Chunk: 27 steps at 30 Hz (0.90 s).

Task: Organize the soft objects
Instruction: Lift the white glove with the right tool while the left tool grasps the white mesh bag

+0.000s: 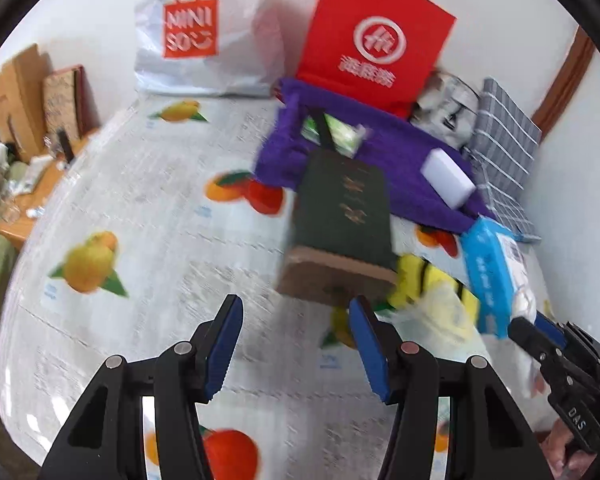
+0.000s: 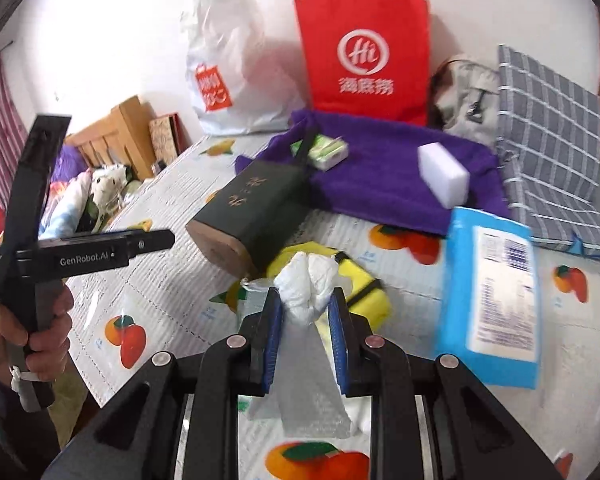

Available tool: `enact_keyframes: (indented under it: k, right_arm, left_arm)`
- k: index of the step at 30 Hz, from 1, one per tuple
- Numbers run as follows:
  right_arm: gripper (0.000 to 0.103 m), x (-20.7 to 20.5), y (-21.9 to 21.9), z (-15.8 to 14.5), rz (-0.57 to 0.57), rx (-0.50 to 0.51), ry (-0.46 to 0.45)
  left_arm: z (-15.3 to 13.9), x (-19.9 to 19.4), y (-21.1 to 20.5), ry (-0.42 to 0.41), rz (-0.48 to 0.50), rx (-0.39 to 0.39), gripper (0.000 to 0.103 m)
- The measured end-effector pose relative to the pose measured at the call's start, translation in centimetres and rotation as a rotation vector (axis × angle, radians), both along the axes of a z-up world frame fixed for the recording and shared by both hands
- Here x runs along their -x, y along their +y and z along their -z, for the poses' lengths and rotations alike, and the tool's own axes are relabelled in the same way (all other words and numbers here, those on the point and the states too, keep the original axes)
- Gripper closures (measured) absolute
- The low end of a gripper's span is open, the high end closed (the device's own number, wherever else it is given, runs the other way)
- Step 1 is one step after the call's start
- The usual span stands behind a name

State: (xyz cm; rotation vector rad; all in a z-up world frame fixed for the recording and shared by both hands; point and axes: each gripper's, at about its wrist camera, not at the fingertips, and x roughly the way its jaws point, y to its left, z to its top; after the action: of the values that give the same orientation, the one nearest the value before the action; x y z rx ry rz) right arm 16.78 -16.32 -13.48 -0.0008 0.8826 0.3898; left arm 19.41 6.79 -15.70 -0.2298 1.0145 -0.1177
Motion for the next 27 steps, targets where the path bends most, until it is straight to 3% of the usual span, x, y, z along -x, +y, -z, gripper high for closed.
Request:
enact_keyframes:
  k: [14,27]
  right_arm:
    - [0.08,4.2,-8.3,2.6,0.098,0.042,0.034]
    - [0.079,5.1,-12.7,6.9,0.157,0.002,0.117]
  left_arm:
    - [1.7,1.5,-5.6,0.085,0.046,0.035,0.05]
    - [3.4,1.1,-8.8,0.082,0.076,0.083,0.052]
